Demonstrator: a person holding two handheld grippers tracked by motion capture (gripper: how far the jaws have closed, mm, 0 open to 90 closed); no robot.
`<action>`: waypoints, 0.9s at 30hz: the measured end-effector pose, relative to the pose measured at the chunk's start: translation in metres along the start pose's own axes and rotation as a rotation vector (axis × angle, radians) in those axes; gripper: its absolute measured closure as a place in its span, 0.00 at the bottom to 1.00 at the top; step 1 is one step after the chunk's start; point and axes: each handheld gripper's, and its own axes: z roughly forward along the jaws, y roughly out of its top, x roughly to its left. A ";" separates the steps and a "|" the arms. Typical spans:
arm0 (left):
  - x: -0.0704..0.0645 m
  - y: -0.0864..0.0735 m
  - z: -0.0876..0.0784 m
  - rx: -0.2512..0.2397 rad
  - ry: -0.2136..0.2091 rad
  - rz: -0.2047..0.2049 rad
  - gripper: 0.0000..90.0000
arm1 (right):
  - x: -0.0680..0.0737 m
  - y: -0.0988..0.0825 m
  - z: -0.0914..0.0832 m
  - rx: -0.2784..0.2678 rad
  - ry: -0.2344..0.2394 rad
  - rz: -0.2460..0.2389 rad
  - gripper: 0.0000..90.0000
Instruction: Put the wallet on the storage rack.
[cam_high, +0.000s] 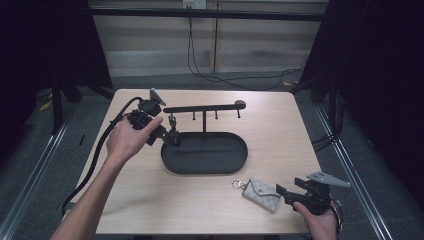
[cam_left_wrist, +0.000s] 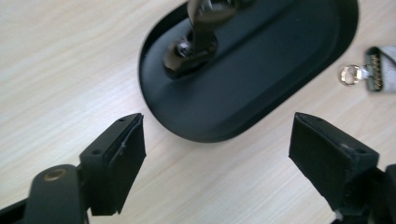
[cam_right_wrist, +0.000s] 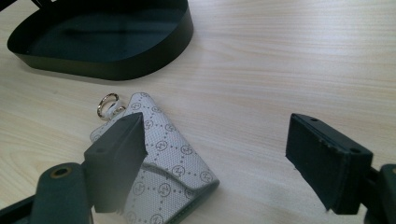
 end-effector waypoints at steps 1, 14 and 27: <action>0.001 -0.003 0.001 -0.007 -0.011 0.009 0.21 | 0.000 0.000 0.000 -0.002 0.000 0.002 0.22; 0.014 -0.057 0.004 -0.169 -0.036 0.018 0.20 | 0.000 0.000 -0.001 -0.005 0.003 -0.001 0.22; 0.017 -0.111 0.020 -0.288 -0.006 0.020 0.21 | 0.001 0.000 0.001 0.002 0.000 0.002 0.22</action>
